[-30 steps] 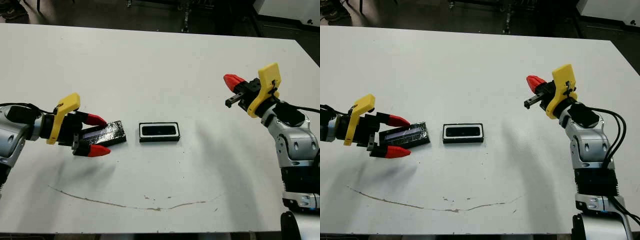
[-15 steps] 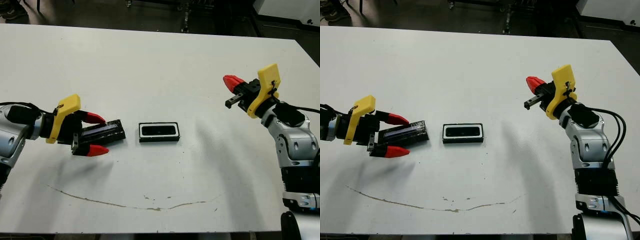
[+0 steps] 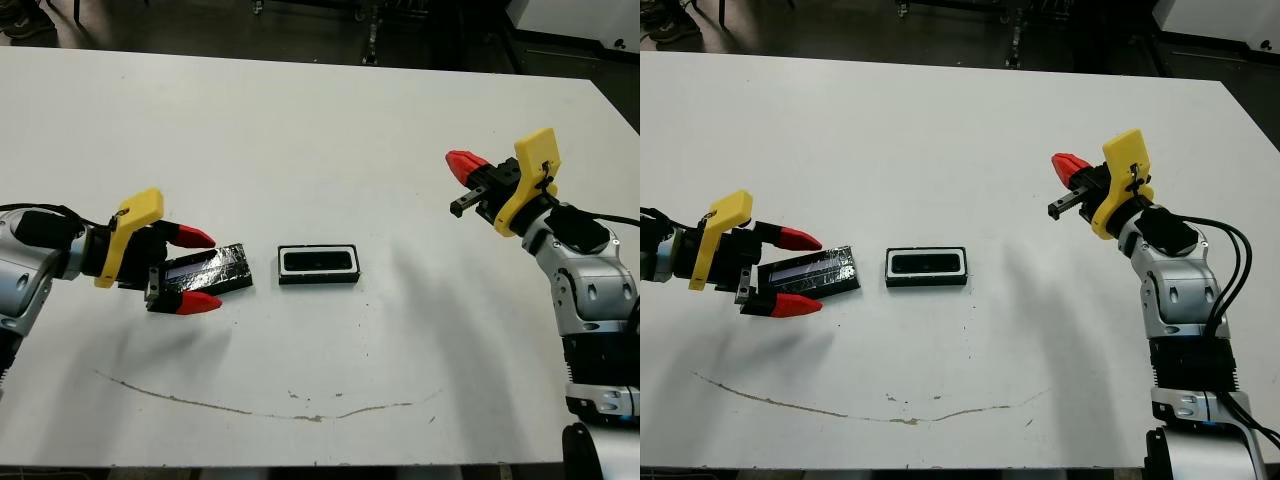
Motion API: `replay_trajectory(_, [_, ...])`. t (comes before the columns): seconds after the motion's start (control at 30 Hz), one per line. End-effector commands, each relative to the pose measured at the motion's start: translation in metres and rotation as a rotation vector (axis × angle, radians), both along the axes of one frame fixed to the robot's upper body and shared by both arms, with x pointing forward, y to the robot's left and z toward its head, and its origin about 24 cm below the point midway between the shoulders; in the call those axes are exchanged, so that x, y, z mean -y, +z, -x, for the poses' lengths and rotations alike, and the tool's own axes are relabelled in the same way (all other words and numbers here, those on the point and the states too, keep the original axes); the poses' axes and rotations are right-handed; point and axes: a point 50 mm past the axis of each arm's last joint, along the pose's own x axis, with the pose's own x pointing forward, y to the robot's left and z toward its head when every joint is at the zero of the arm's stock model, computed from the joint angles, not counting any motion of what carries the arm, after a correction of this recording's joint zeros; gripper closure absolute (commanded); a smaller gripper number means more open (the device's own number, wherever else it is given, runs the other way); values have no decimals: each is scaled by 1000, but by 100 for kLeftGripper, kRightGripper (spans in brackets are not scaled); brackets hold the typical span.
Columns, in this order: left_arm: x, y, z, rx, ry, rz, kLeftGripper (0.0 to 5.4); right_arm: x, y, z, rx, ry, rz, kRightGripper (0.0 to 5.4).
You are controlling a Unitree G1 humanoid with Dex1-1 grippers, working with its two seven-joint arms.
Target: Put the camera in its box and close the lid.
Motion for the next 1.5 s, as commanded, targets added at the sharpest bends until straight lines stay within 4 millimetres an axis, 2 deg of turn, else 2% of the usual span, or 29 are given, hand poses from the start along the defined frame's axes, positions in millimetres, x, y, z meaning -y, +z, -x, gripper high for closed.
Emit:
replay_trajectory(0.03, [-3, 4, 3, 8, 20, -8, 0, 7, -4, 1, -24, -16, 22, 539])
replay_trajectory(0.27, [-3, 7, 4, 17, 40, -6, 0, 8, -6, 0, -23, -11, 24, 539])
replay_trajectory(0.83, [-13, -4, -2, 114, 156, -49, 0, 8, -6, 0, -24, -8, 47, 539])
replay_trajectory(1.5, [-18, -16, -2, 60, 144, -91, 0, 10, -8, -1, -25, -2, 43, 539])
